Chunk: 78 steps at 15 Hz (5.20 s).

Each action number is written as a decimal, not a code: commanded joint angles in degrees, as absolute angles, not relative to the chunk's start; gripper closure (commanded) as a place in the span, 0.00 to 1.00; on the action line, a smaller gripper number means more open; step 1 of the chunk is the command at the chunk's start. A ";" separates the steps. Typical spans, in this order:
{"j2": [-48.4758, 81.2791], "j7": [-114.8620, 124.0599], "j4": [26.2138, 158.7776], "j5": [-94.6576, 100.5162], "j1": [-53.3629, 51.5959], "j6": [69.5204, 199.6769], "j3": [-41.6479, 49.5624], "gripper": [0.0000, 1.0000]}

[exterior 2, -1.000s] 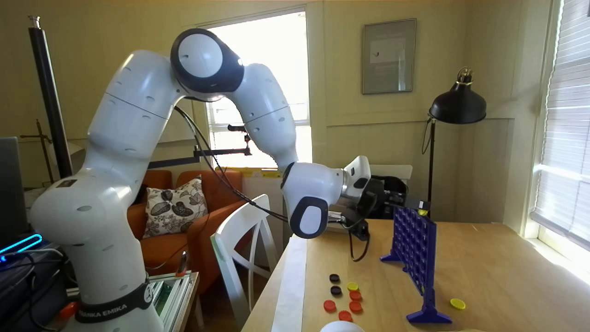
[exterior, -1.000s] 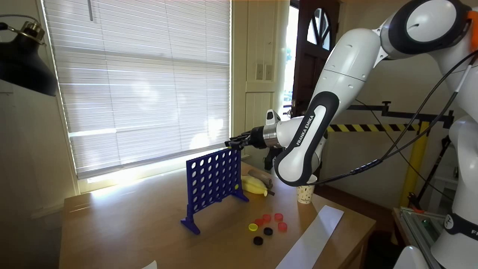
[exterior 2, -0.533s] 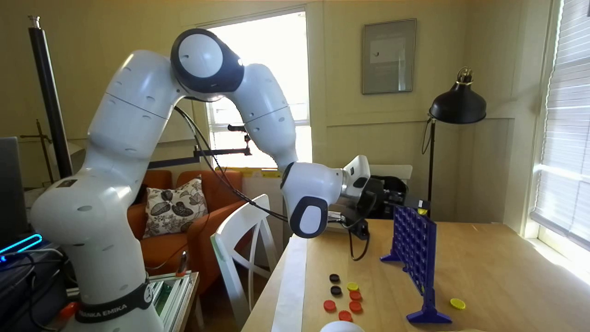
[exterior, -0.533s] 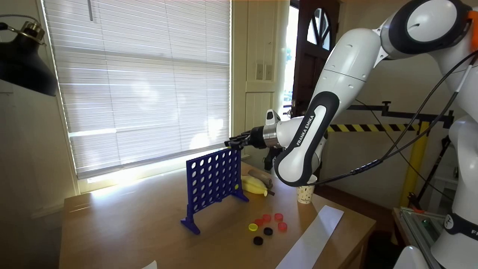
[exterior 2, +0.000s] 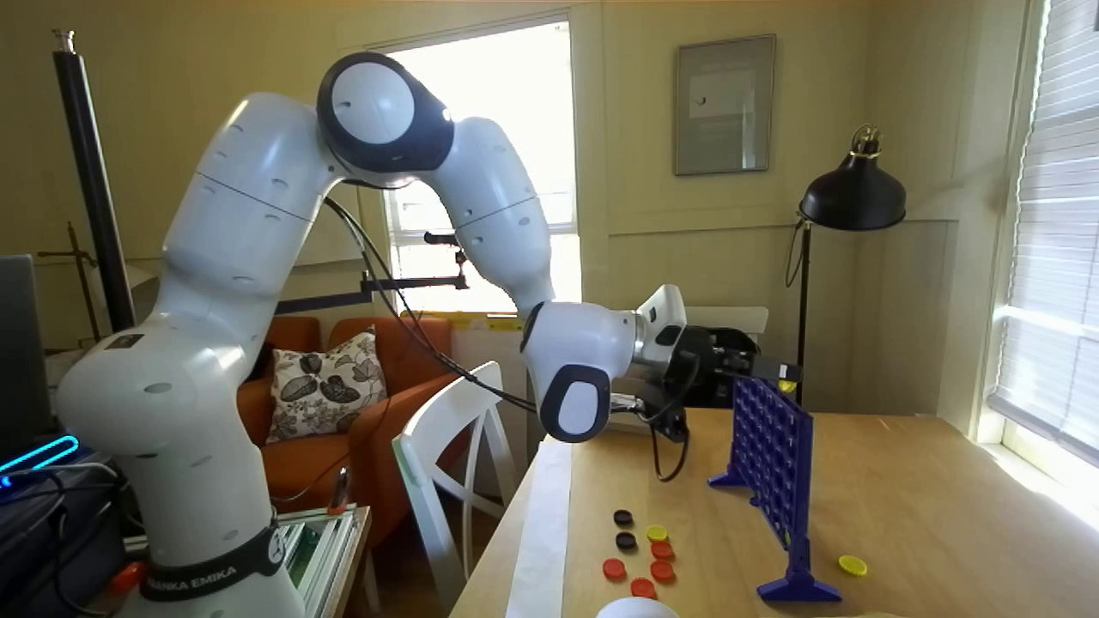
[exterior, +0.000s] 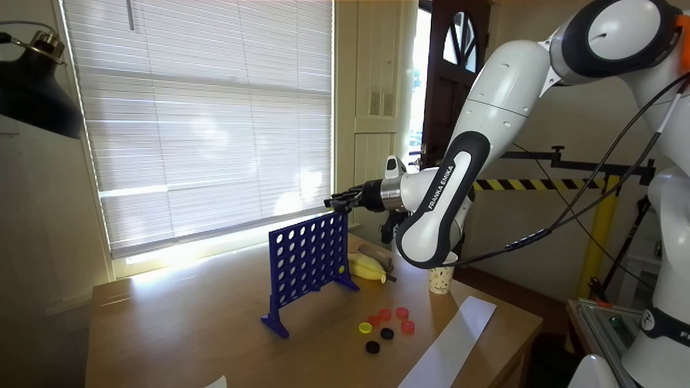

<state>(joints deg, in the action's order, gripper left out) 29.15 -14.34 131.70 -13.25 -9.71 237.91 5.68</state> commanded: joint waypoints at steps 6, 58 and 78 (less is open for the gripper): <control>29.08 -15.83 131.88 -15.05 -9.57 238.35 5.10 0.90; 31.31 -15.84 129.07 -14.69 -9.51 234.16 5.37 0.14; 22.72 -16.66 135.52 -17.21 -11.54 234.33 3.92 0.00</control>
<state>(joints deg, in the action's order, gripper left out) 26.75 -15.10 131.81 -15.30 -11.01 235.11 4.88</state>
